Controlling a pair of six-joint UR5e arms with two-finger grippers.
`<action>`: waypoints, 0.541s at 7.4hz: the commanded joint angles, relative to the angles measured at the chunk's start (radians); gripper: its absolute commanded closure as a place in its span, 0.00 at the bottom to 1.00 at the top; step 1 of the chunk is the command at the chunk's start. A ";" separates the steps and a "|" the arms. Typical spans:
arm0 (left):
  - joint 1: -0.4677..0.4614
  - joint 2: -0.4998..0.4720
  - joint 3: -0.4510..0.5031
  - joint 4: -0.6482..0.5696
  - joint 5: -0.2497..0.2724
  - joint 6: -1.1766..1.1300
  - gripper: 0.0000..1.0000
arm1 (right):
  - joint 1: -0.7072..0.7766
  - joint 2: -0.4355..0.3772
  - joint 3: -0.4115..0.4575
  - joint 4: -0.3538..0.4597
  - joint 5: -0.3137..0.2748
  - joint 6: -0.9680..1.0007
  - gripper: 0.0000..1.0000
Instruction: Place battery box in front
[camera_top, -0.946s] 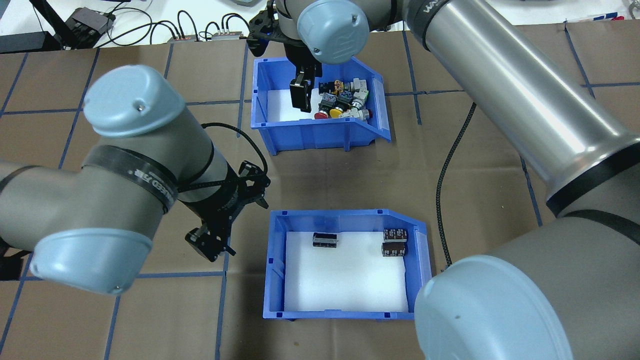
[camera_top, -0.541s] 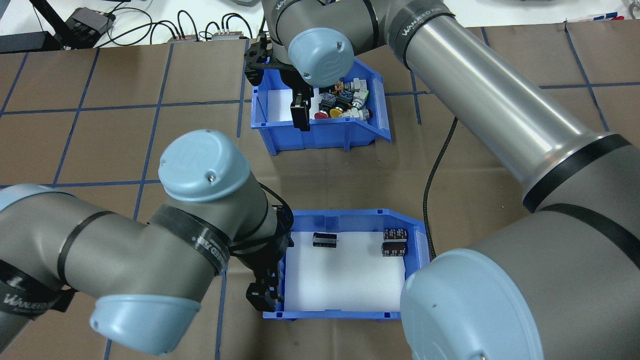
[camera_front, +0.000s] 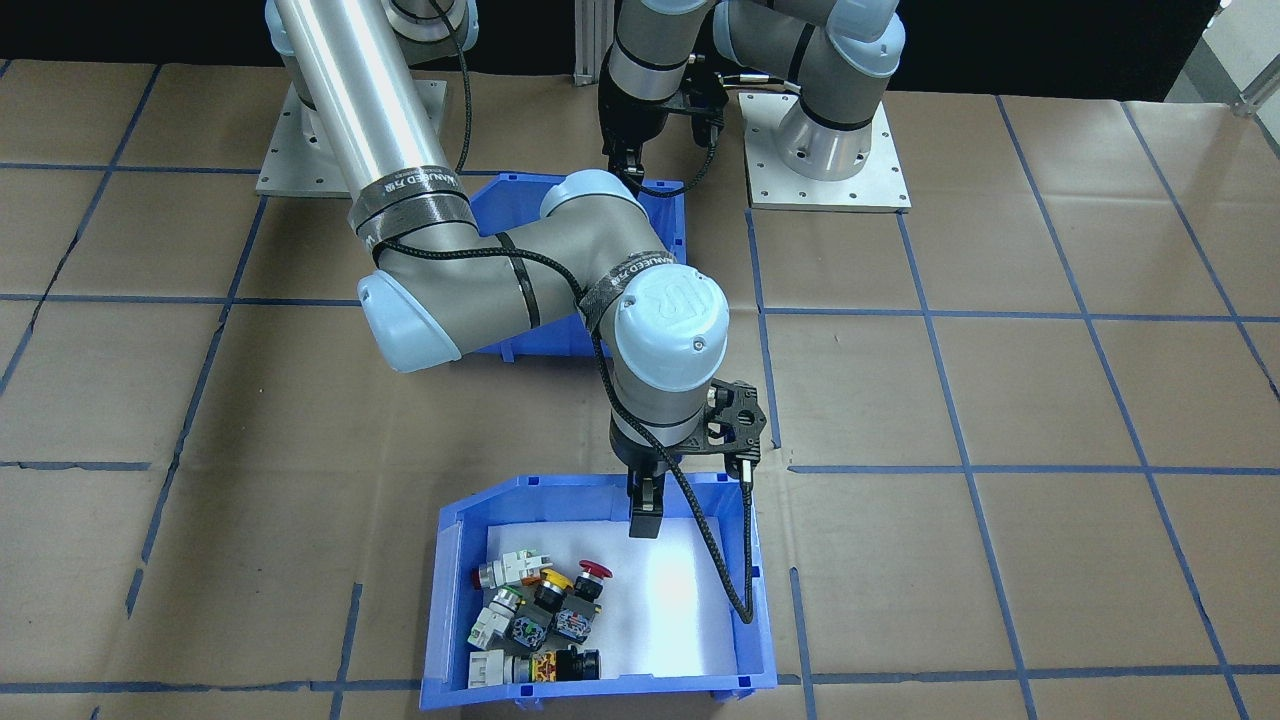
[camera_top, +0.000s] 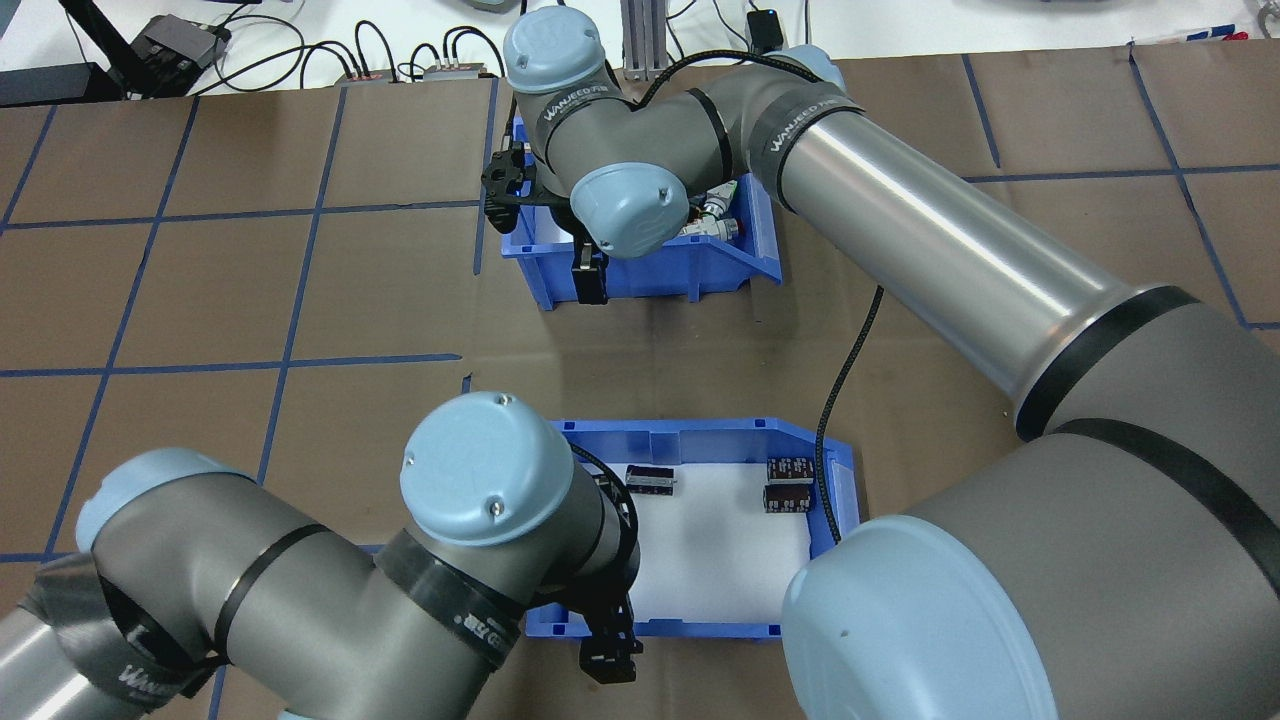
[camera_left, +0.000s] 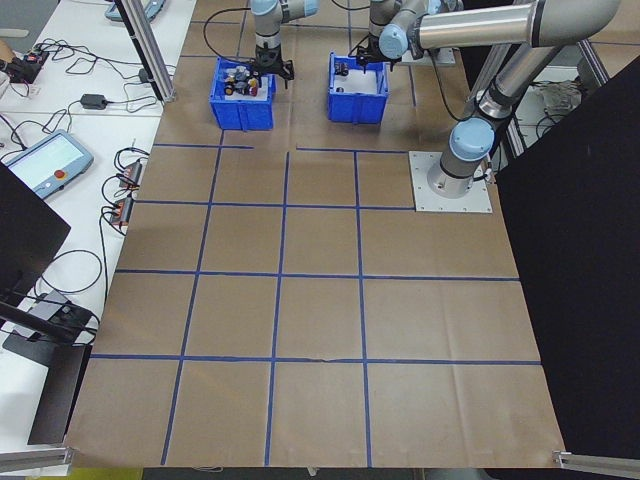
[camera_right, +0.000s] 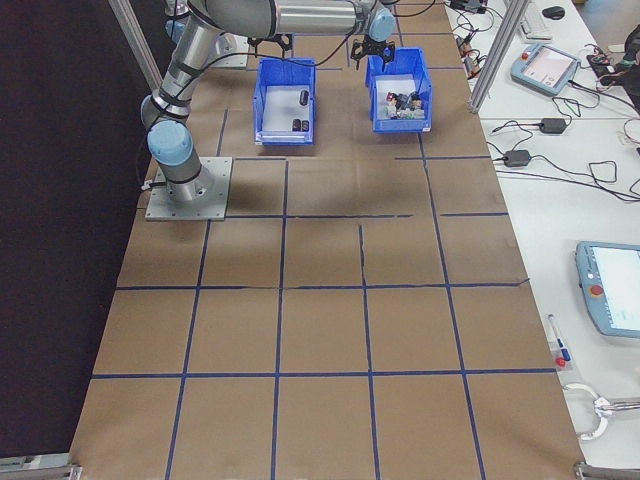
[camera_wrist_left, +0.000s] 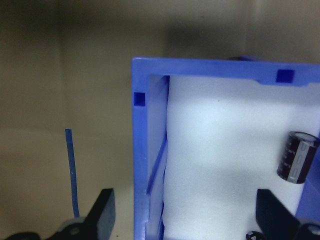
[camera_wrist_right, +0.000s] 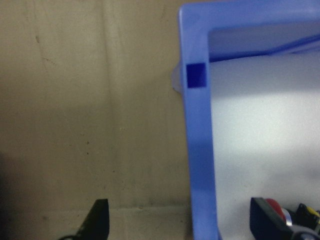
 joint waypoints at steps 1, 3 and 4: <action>-0.033 -0.015 -0.050 0.091 -0.009 -0.091 0.00 | 0.000 -0.009 0.016 -0.035 -0.041 0.001 0.26; -0.036 -0.055 -0.050 0.075 -0.100 -0.106 0.00 | 0.005 -0.010 0.010 -0.035 -0.079 -0.004 0.76; -0.036 -0.056 -0.050 0.078 -0.086 -0.121 0.01 | 0.006 -0.013 0.010 -0.034 -0.081 -0.005 0.95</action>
